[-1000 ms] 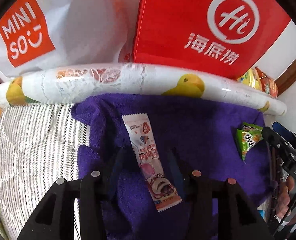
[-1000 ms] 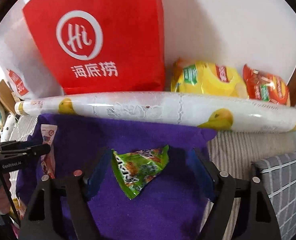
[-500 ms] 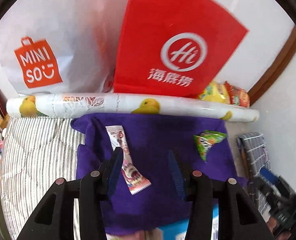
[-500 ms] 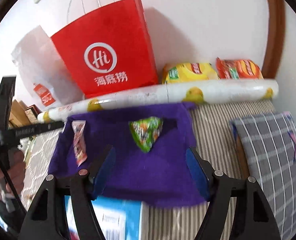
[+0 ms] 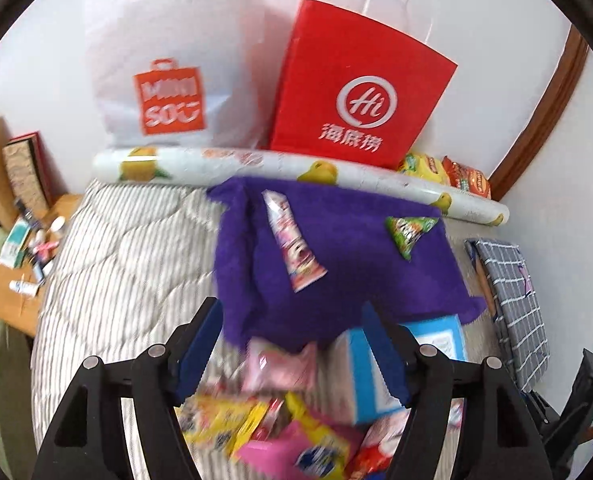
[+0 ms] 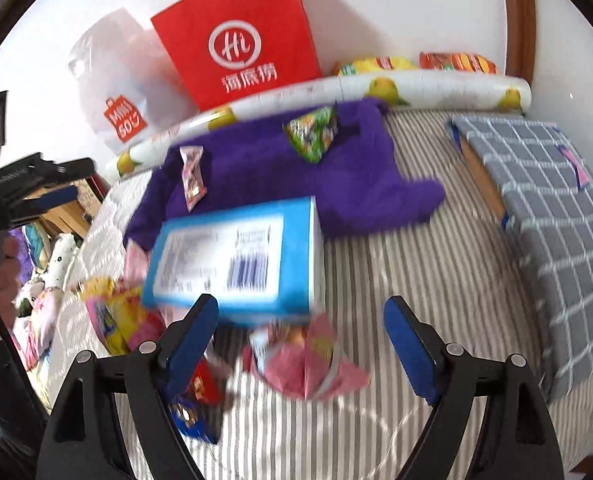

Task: Organize snacks
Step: 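Lift both tools away from the towel back toward the snack pile, then grasp the pink packet with the right tool while the left tool grasps the yellow packet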

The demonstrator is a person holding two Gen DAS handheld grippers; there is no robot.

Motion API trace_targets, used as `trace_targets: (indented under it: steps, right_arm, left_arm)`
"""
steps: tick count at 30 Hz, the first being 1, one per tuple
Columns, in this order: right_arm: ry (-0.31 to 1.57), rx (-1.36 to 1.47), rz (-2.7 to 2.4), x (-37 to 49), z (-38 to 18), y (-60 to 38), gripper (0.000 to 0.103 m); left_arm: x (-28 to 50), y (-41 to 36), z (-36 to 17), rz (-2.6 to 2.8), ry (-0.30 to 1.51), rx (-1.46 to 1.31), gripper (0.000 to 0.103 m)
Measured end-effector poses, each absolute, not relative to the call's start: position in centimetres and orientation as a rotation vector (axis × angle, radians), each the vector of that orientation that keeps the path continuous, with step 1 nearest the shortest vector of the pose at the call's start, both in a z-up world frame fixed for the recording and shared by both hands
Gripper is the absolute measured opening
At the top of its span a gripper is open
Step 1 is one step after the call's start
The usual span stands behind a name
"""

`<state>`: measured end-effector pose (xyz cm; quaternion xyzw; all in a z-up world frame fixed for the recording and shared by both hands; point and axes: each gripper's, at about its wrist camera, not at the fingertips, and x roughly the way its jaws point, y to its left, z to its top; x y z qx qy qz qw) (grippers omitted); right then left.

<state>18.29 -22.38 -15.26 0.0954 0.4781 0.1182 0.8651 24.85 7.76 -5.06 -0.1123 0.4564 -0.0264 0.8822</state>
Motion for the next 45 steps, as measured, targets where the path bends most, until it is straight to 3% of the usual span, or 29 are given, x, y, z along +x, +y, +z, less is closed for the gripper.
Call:
trace_targets:
  steps: [17,21,30,45]
  right_arm:
    - [0.995,0.097,0.208,16.9,-19.7,-19.2,0.084]
    - [0.997,0.074,0.19,17.0,-20.2,-18.8,0.079]
    - [0.965,0.117,0.206,16.0,-19.1,-20.0,0.067]
    - [0.904,0.133,0.218,13.0,-16.6,-21.5,0.067]
  left_arm:
    - [17.9,12.0,-8.2,0.037,0.991,-0.232,0.07]
    - [17.0,12.8,-8.3,0.051,0.987,-0.228,0.07]
    - [15.7,14.0,-9.5,0.069,0.999,-0.259,0.07]
    - [14.6,13.3,-10.9,0.048,0.956,-0.343,0.07]
